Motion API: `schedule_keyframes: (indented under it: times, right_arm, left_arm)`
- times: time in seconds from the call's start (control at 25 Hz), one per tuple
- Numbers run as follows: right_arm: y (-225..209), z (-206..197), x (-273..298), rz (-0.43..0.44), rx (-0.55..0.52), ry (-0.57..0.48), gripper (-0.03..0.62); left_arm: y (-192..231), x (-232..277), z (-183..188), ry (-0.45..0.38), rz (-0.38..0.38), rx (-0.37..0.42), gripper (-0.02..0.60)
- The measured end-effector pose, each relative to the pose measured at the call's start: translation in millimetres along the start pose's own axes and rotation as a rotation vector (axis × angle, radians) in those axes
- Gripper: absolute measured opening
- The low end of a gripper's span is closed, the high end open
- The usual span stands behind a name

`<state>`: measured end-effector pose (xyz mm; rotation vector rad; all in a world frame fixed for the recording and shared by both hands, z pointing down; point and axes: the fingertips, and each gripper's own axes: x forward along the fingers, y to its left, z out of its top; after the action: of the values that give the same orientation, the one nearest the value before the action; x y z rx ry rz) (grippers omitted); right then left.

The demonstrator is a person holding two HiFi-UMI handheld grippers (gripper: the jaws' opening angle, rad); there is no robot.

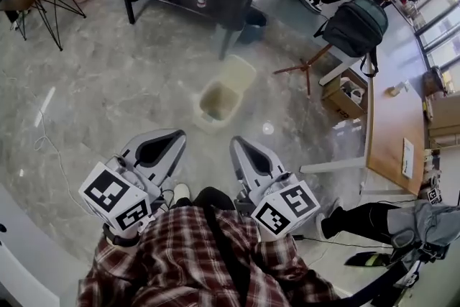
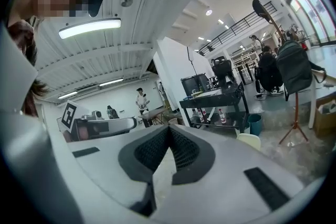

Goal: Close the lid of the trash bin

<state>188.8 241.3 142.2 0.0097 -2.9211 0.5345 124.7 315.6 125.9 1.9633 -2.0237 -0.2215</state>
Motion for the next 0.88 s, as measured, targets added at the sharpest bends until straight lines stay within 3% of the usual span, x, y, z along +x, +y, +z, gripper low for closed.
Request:
schedule_keyframes:
  times: [0.32, 0.68, 0.88]
  right_arm:
    - [-68.0, 1.5, 43.8, -0.059, 0.049, 0.035, 0.012]
    - [-170.1, 74.1, 107.1, -0.025, 0.011, 0.018, 0.012]
    - [-218.5, 92.0, 128.3, -0.029, 0.016, 0.031, 0.012]
  left_arm:
    - [55.3, 62.4, -5.0, 0.044, -0.015, -0.052, 0.009]
    - [106.6, 180.7, 45.3, 0.024, -0.004, -0.024, 0.009]
    - [127.7, 223.9, 56.1, 0.033, 0.014, -0.034, 0.009]
